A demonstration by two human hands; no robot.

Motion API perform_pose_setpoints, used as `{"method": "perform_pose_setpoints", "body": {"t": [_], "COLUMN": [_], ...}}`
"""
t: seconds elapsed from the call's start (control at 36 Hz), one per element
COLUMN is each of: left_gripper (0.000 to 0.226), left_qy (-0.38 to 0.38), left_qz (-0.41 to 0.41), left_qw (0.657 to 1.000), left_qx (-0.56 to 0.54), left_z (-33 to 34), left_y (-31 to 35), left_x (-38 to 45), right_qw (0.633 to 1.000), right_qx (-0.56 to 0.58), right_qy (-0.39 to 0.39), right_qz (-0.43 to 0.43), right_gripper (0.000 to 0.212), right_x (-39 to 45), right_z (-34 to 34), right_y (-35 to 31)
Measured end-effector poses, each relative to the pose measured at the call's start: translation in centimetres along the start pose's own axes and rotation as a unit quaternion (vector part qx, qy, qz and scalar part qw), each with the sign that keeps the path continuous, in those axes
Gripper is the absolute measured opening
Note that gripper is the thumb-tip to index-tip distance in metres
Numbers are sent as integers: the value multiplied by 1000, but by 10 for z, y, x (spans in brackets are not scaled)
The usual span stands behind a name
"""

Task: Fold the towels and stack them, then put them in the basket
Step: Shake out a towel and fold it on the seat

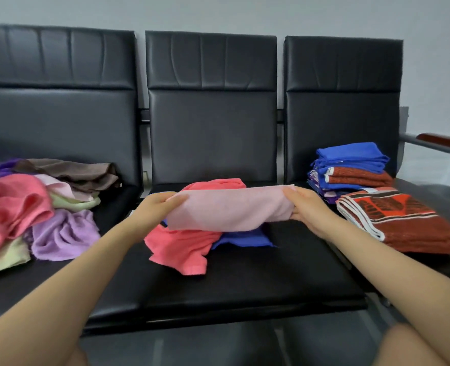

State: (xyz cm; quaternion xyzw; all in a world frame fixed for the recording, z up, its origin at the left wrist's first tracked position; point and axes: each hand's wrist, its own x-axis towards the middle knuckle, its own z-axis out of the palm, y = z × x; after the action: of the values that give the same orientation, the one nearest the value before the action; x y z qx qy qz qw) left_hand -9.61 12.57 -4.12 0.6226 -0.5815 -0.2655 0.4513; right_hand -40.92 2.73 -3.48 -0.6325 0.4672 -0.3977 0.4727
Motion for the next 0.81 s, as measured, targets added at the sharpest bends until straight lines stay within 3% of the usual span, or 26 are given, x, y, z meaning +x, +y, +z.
{"method": "perform_pose_setpoints", "body": {"t": [0.17, 0.31, 0.33, 0.39, 0.44, 0.5, 0.56, 0.64, 0.81], "left_gripper": [31, 24, 24, 28, 35, 28, 19, 18, 24], "left_qy": [84, 69, 60, 47, 53, 78, 130, 173, 186], "left_qz": [-2, -37, -43, -52, -72, -93, -109, -103, -77], "left_qw": [958, 897, 894, 899, 912, 918, 926, 958, 979], "left_qx": [-274, -435, -442, -431, -401, -377, -338, -205, 15], "left_z": [12, 14, 13, 11, 10, 12, 17, 23, 33], "left_y": [69, 104, 106, 103, 93, 83, 77, 57, 4], "left_x": [-6, -4, -4, -3, -1, 3, 8, 16, 41], "right_qw": [979, 944, 941, 945, 954, 959, 965, 976, 985], "right_qx": [200, 329, 336, 325, 298, 280, 249, 157, -23], "right_qy": [30, -18, -17, -3, 19, 41, 66, 106, 139], "right_qz": [1, -8, -16, -21, -6, 25, 54, 106, 101], "right_gripper": [28, 12, 21, 33, 22, 18, 26, 38, 23], "right_x": [-10, -19, -19, -17, -10, 3, 16, 33, 57], "right_z": [0, -2, -3, -2, 1, 3, 4, 6, 16], "right_y": [-47, -85, -89, -92, -88, -76, -56, -27, 13]}}
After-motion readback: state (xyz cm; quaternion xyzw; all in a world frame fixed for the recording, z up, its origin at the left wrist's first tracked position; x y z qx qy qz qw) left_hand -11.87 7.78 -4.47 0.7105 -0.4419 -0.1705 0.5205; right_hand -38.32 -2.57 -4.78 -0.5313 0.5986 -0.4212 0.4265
